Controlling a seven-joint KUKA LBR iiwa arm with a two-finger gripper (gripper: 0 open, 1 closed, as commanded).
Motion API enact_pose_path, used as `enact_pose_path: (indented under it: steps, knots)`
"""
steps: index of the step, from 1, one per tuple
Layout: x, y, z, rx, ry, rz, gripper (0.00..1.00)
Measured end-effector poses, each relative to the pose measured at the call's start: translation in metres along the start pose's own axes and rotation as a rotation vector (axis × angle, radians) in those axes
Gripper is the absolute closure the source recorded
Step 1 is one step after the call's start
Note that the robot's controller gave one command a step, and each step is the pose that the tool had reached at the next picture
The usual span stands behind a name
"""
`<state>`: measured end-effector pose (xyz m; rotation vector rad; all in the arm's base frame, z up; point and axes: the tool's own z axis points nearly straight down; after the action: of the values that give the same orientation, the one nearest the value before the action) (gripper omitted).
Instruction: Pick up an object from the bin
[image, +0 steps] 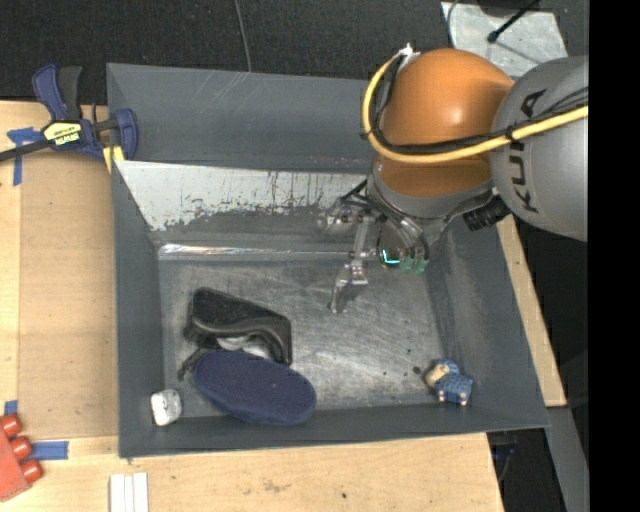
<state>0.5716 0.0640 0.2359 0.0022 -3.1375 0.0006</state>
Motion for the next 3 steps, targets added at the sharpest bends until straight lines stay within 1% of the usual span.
enact_pose_path:
  steps: [1, 2, 3]
  knots:
    - [0.069, 0.035, 0.050, 0.001, 0.004, 0.057, 0.00]
    - [0.051, 0.076, 0.144, 0.000, -0.013, 0.230, 0.00]
    - [0.044, 0.074, 0.138, -0.006, -0.041, 0.238, 1.00]
